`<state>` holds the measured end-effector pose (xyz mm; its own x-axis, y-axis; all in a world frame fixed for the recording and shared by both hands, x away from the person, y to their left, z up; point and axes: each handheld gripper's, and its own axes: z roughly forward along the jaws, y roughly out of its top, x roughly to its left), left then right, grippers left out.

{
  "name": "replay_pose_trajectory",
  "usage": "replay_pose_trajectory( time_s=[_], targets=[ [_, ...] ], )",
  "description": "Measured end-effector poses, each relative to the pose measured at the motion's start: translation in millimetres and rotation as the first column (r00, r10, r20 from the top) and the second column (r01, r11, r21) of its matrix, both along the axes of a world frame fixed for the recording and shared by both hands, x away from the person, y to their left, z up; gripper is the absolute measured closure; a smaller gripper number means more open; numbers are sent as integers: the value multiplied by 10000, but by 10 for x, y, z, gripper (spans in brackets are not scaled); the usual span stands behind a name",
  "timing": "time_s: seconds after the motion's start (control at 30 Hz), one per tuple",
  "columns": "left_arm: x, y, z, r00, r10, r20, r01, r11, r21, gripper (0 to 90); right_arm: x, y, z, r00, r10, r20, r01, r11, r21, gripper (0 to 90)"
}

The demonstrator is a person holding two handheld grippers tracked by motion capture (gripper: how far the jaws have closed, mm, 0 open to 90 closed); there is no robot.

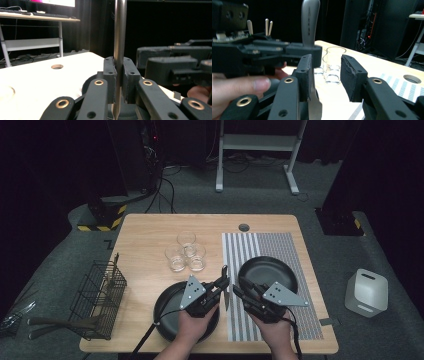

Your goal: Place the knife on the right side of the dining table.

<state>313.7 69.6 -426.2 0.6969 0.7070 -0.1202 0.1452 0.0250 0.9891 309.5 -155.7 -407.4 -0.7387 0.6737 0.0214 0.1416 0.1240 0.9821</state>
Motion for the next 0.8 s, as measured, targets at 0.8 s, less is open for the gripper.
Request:
replay_pose_trajectory(
  time_s=[0.8],
  targets=[
    [-116,-188,-147,9981,-607,63,604,9973,409,833,-70,49,86,9994,338,-11,-337,9986,407,557]
  ],
)
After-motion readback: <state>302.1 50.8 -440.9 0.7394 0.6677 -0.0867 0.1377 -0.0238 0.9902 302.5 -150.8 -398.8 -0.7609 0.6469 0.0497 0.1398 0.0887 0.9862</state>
